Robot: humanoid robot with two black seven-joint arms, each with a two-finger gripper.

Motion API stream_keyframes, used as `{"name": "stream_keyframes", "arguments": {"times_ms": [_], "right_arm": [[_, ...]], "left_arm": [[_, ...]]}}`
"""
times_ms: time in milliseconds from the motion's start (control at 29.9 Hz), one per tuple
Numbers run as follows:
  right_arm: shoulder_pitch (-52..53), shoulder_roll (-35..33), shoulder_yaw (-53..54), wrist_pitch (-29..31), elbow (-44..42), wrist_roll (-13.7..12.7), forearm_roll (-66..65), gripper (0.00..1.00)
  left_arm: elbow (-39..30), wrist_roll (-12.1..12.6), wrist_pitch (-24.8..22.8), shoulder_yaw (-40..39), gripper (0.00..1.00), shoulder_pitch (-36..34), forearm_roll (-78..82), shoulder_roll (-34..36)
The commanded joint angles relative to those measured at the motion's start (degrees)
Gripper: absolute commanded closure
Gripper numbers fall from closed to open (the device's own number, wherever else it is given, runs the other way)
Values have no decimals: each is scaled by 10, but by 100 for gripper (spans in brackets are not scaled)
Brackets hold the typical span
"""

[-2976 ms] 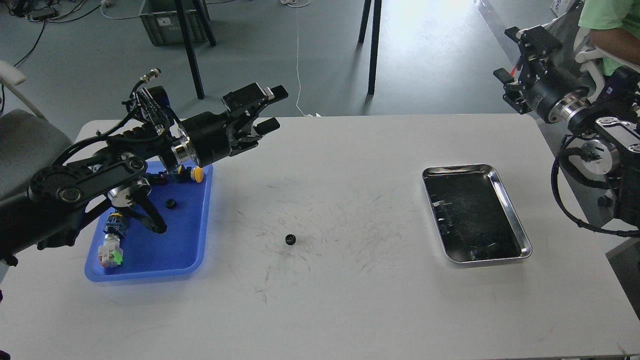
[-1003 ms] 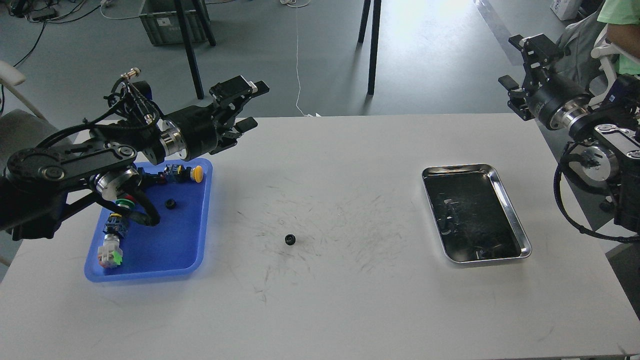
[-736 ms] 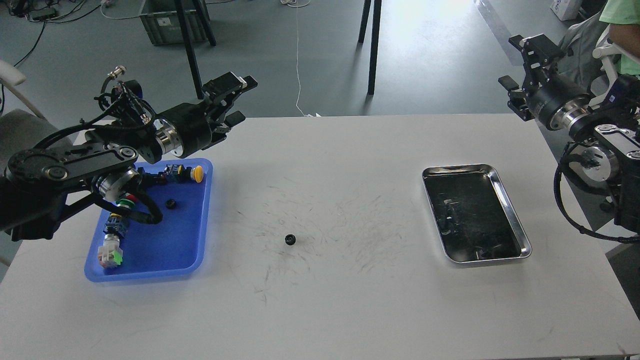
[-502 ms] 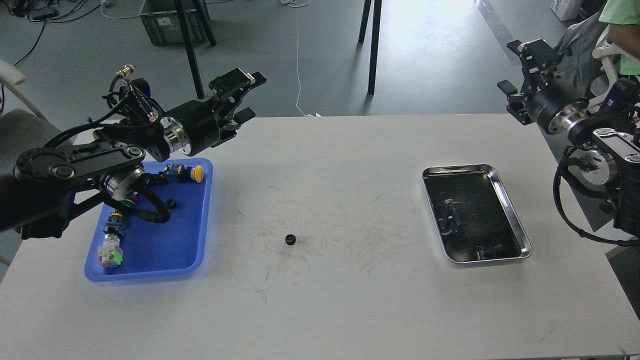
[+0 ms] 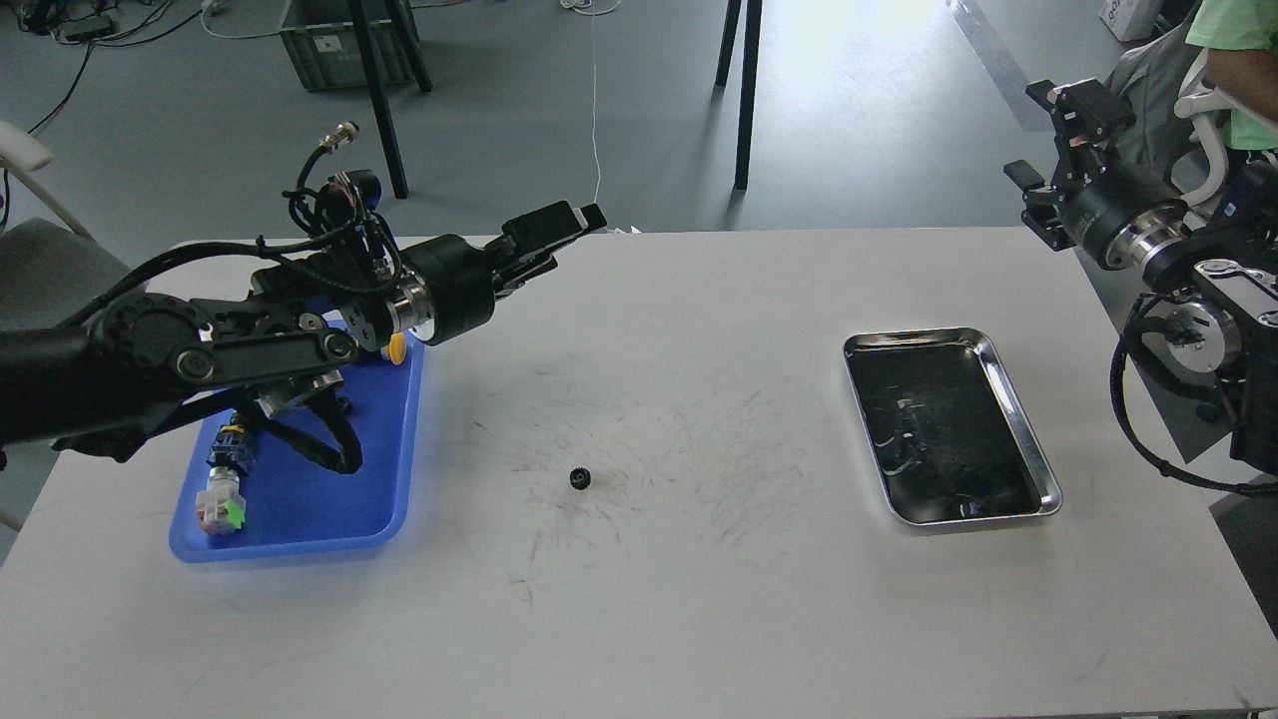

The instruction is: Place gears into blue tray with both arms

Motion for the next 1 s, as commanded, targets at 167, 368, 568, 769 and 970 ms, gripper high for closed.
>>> {"name": "stream_keyframes", "arguments": {"times_ms": [167,368,568,769,970], "right_arm": [[-38,6,80,-11,0,0,0,6],[-54,7,107,-17,2,0,0,6],[-62,12,107,-19,2,0,0,6],[-62,12,106,-20,2,0,0,6],[-62,12,105,-20,2,0,0,6]], "left_arm": [[-37,-4,-2,62,1,-10,36,-11],[-87,-14,36,120,3,-18,149,-28],[-88,-15,105,205,6,-38,243,-65],[-47,-15,126,221,12,-37,253,-100],[-2,-14,152,257,17,-35,254,-132]]}}
